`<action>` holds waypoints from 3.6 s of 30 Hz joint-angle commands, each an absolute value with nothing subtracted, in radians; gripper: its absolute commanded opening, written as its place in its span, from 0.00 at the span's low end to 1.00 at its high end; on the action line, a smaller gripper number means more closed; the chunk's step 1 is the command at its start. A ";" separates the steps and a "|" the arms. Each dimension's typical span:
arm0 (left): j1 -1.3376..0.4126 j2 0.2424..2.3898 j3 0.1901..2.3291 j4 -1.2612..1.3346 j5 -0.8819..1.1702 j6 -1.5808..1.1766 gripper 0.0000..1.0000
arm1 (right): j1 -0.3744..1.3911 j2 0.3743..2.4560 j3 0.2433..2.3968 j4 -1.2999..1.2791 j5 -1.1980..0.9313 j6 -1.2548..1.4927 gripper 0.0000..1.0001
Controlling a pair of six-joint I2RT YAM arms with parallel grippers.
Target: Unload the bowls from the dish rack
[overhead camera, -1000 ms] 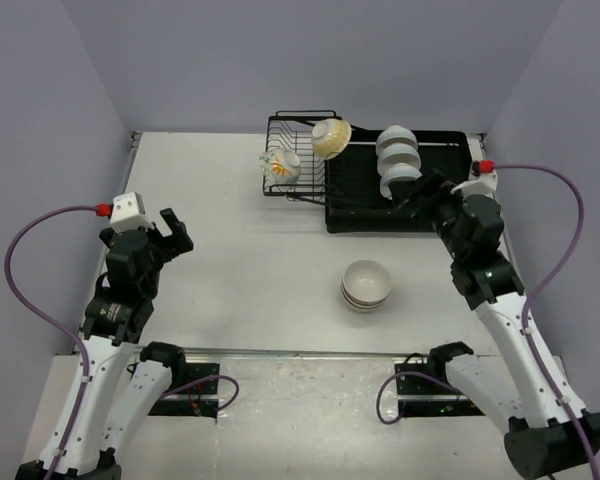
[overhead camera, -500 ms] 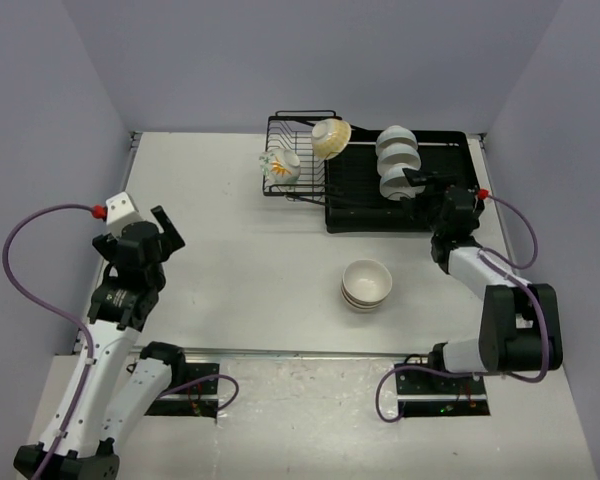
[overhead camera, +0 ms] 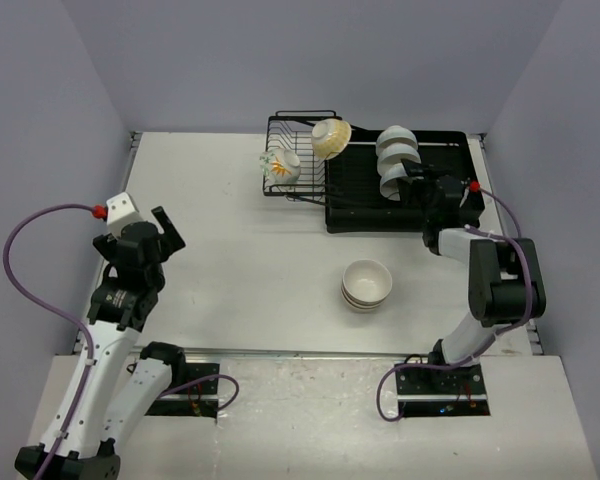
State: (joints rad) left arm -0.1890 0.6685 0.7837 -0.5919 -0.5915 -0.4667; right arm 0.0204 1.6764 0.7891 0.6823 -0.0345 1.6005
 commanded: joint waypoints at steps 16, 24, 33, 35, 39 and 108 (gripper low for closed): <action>-0.178 0.638 0.802 -0.537 -0.543 -0.430 1.00 | 0.020 1.841 0.758 1.090 0.071 1.675 0.10; -0.178 0.637 0.801 -0.532 -0.534 -0.423 1.00 | 0.021 1.885 0.709 1.297 0.067 1.733 0.00; -0.178 0.638 0.798 -0.526 -0.519 -0.417 1.00 | 0.017 2.020 0.739 1.644 0.043 1.766 0.00; -0.178 0.637 0.798 -0.525 -0.517 -0.416 1.00 | 0.017 2.028 0.753 1.651 0.025 1.785 0.00; -0.178 0.638 0.798 -0.523 -0.514 -0.413 1.00 | 0.015 1.996 0.756 1.654 0.005 1.767 0.00; -0.167 0.701 0.979 -0.678 -0.658 -0.492 1.00 | 1.219 1.862 1.776 -1.041 0.420 0.262 0.00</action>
